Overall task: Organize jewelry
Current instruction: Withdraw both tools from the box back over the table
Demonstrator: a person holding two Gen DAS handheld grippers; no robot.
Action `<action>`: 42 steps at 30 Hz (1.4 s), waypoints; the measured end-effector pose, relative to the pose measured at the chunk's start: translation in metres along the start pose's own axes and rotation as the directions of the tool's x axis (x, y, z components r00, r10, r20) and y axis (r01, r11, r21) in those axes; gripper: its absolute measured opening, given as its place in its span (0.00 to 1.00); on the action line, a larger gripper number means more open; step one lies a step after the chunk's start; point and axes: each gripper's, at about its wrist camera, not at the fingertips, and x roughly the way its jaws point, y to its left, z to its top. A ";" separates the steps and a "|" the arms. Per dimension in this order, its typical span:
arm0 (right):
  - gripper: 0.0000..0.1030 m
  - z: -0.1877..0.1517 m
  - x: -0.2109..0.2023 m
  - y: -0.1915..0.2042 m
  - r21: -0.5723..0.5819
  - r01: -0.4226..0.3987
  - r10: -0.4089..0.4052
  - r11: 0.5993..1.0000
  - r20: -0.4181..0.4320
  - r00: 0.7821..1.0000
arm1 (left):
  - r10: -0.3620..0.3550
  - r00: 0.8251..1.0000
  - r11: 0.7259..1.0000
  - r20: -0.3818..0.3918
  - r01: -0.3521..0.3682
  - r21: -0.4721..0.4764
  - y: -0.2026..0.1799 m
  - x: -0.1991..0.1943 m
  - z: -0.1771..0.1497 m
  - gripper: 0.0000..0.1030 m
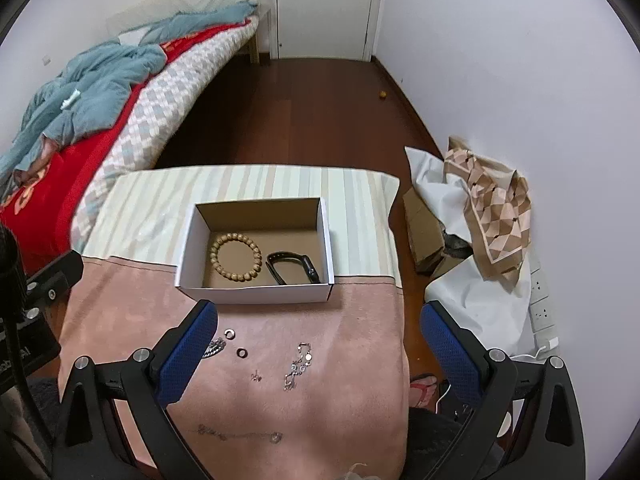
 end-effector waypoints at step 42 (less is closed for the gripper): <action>0.57 -0.135 0.153 -0.008 0.152 -0.105 0.135 0.983 -0.203 0.970 | 0.228 0.949 0.973 -0.218 -0.228 0.023 0.032 0.118 -0.128 1.00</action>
